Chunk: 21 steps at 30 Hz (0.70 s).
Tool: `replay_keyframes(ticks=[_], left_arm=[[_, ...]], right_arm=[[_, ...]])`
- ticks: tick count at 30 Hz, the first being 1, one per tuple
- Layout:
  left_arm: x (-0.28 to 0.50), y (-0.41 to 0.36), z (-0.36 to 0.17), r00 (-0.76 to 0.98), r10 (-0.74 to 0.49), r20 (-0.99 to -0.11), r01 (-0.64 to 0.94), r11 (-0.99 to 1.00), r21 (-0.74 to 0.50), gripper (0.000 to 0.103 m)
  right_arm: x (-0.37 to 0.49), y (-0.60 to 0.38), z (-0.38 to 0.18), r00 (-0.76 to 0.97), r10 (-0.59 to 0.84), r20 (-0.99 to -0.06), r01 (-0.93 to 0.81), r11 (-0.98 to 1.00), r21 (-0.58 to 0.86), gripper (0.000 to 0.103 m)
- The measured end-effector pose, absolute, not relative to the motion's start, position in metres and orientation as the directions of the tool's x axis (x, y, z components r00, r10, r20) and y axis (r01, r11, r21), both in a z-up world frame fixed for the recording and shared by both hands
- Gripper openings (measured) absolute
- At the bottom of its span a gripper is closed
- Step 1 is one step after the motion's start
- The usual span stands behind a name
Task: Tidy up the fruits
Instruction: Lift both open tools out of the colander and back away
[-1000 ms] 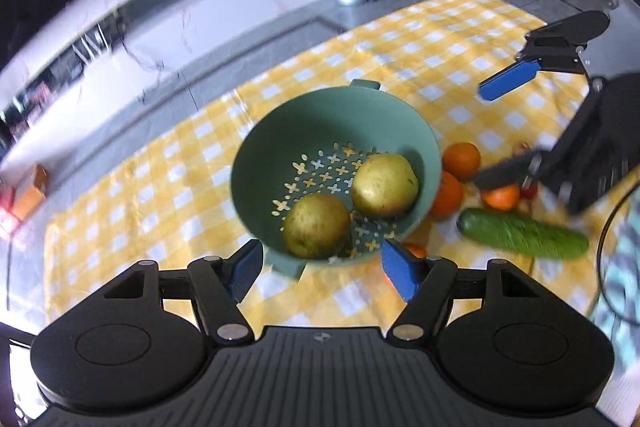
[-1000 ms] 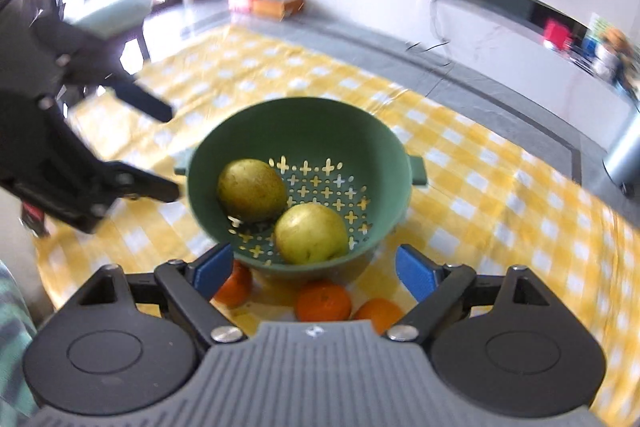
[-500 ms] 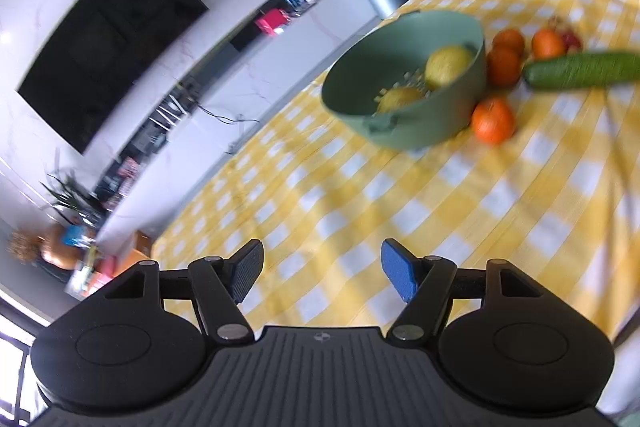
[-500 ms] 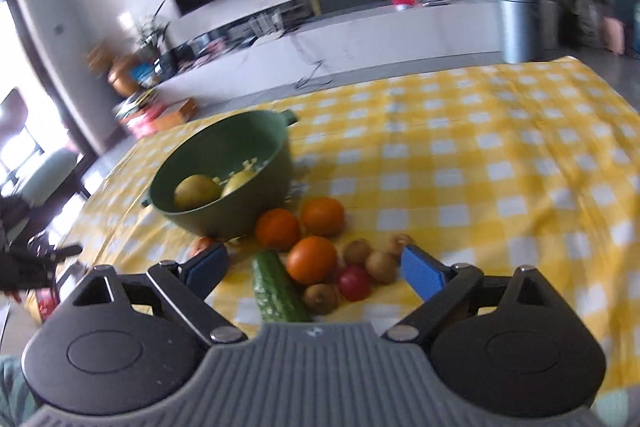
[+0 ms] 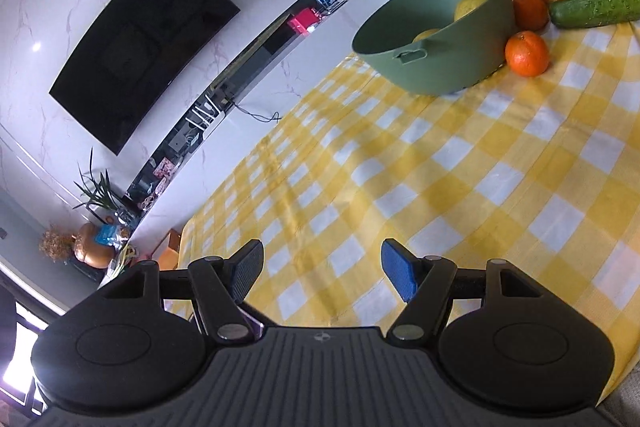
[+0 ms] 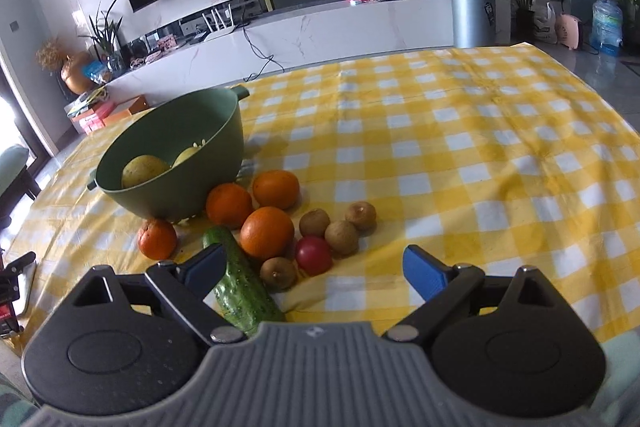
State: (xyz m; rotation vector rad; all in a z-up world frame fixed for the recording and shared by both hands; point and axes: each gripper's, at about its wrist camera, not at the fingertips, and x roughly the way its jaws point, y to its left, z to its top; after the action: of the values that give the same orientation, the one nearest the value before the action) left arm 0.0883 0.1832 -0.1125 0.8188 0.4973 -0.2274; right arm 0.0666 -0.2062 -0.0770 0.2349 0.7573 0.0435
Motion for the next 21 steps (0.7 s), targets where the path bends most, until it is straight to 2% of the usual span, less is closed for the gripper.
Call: replay_keyframes(ticks=[4,8,14,17,21], left_arm=[[0.089,0.188,-0.109,0.871,0.002,-0.492,0.363,0.673,0.645,0.080],[0.087,0.185,-0.082,0.882,-0.020,-0.472,0.341,0.719,0.606,0.080],[0.090,0.156,-0.039,0.865,-0.114,-0.489,0.395,0.757,0.521,0.080],[0.094,0.135,-0.029,0.813,-0.181,-0.554,0.472,0.763,0.442,0.080],[0.093,0.106,-0.028,0.744,-0.255,-0.618,0.559,0.743,0.367,0.080]], right_arm=[[0.068,-0.200,-0.077,0.730,0.118,-0.673,0.030,0.978,0.204,0.092],[0.070,-0.198,-0.077,0.731,0.119,-0.672,0.019,0.981,0.194,0.092],[0.078,-0.188,-0.077,0.731,0.118,-0.673,-0.025,0.989,0.146,0.091],[0.083,-0.181,-0.077,0.734,0.124,-0.668,-0.065,0.992,0.112,0.085],[0.092,-0.177,-0.080,0.719,0.155,-0.677,-0.117,0.988,0.103,0.068]])
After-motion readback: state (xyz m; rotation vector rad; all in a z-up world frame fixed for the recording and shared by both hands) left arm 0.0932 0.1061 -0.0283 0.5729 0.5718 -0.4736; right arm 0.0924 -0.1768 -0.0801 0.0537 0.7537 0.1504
